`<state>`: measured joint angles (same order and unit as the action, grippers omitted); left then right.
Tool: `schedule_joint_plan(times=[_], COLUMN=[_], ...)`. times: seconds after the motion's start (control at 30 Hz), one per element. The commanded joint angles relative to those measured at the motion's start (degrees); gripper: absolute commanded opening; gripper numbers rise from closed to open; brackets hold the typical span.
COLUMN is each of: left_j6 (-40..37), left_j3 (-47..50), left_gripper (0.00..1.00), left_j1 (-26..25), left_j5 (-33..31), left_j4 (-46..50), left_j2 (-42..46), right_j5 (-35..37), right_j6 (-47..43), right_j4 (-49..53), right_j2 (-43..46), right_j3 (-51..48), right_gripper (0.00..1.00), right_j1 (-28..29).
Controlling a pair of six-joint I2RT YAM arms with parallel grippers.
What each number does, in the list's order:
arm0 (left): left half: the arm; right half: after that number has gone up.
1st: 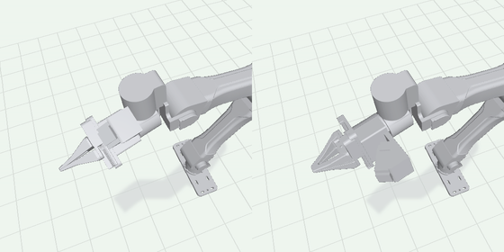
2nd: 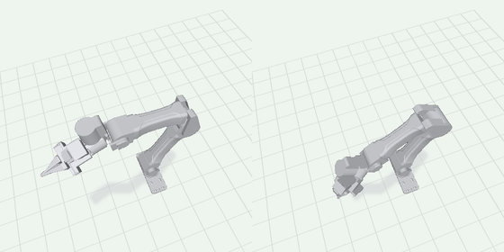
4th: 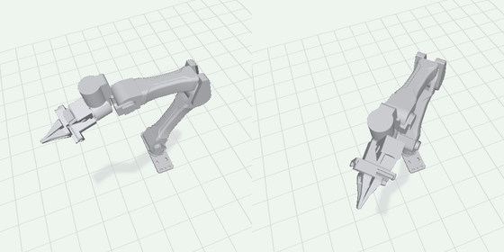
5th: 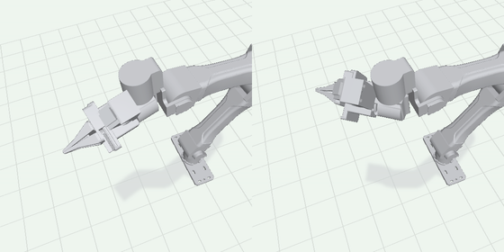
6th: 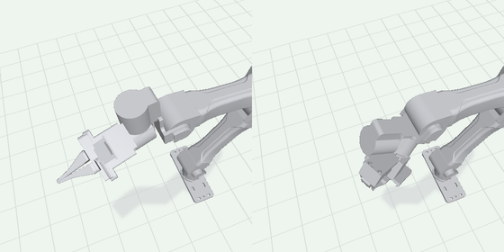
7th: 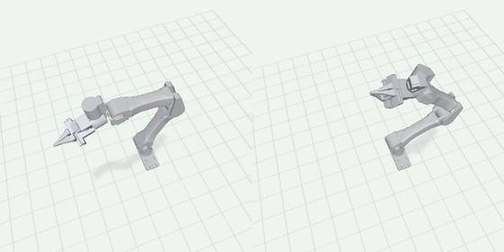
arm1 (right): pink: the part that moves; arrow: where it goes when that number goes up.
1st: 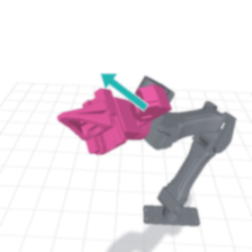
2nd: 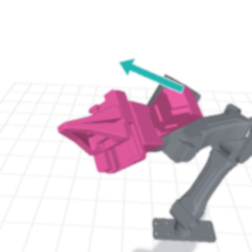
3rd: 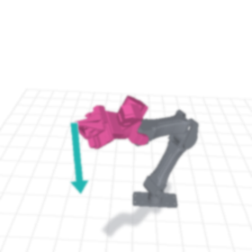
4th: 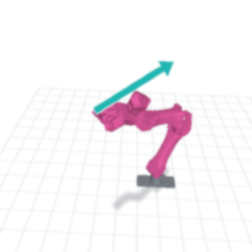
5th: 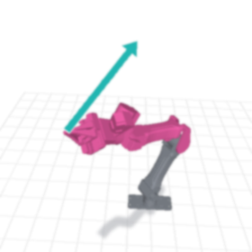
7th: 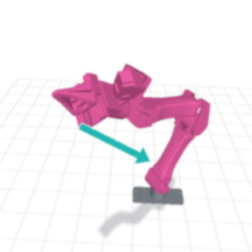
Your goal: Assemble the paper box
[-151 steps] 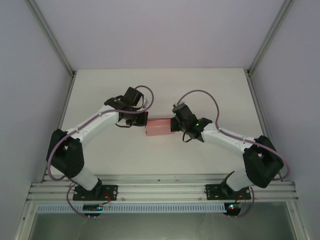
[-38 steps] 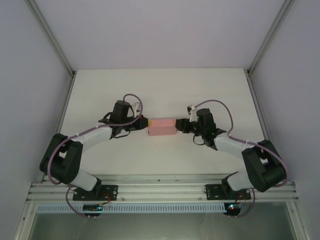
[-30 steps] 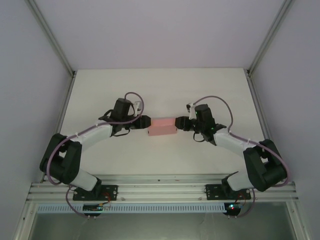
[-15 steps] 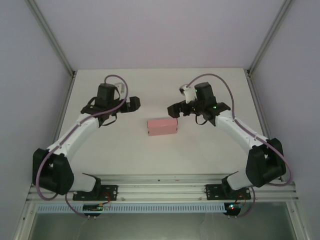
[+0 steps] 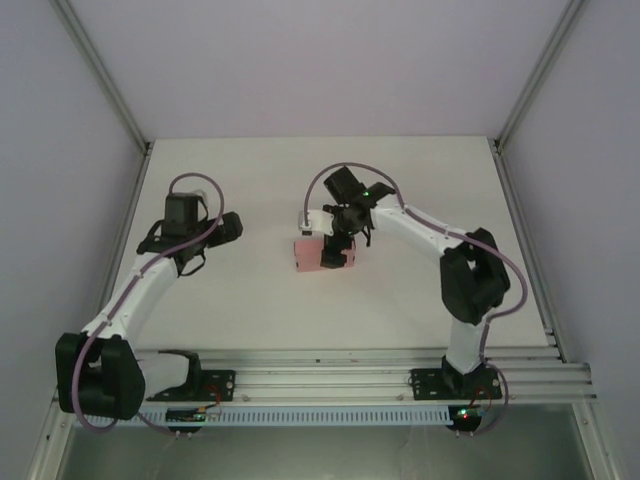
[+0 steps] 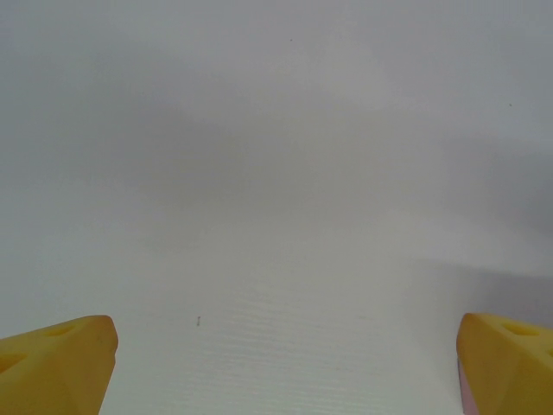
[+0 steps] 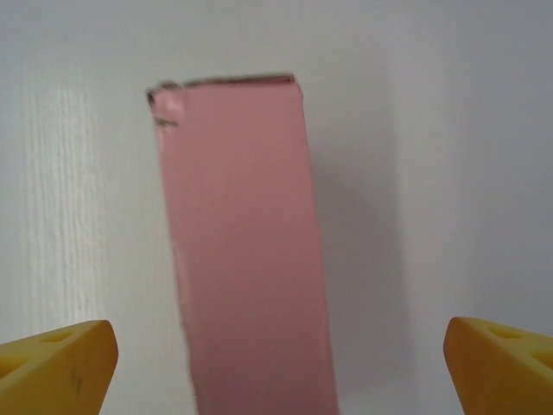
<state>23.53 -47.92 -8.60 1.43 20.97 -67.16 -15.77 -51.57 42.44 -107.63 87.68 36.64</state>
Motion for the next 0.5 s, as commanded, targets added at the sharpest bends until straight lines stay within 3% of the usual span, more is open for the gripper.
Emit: schedule_joint_plan(times=[0.0,0.07,0.13,0.3,0.4,0.47], left_j6=[-0.83,-0.85,-1.15,-1.72,-1.90,-1.84], left_j3=[1.04,1.88,2.22,2.37,2.64,3.15], left_gripper=[1.00,0.99,1.00,1.00,1.00,1.00], left_j1=[0.41,0.49,0.56,0.59,0.60,0.57], left_j5=[-2.07,-2.77,-2.88,-3.42,-3.51,-3.30], left_j4=[0.39,0.09,0.07,0.20,-0.19,-0.63], left_j2=[2.45,3.14,3.69,5.17,6.22,6.95], right_j5=[4.29,4.93,4.35,7.75,10.79,15.09], right_j6=[-7.75,-8.67,-9.01,-9.05,-6.60,-3.80], right_j4=[9.37,12.26,14.56,15.24,11.65,4.12], right_j2=[-4.85,-7.62,-9.43,-9.85,-7.40,-4.70], right_j3=[5.52,8.07,10.17,12.06,11.45,8.99], right_gripper=[0.99,0.95,0.86,0.32,0.30,0.31], right_j1=[0.18,0.43,0.60,1.08,1.32,1.59])
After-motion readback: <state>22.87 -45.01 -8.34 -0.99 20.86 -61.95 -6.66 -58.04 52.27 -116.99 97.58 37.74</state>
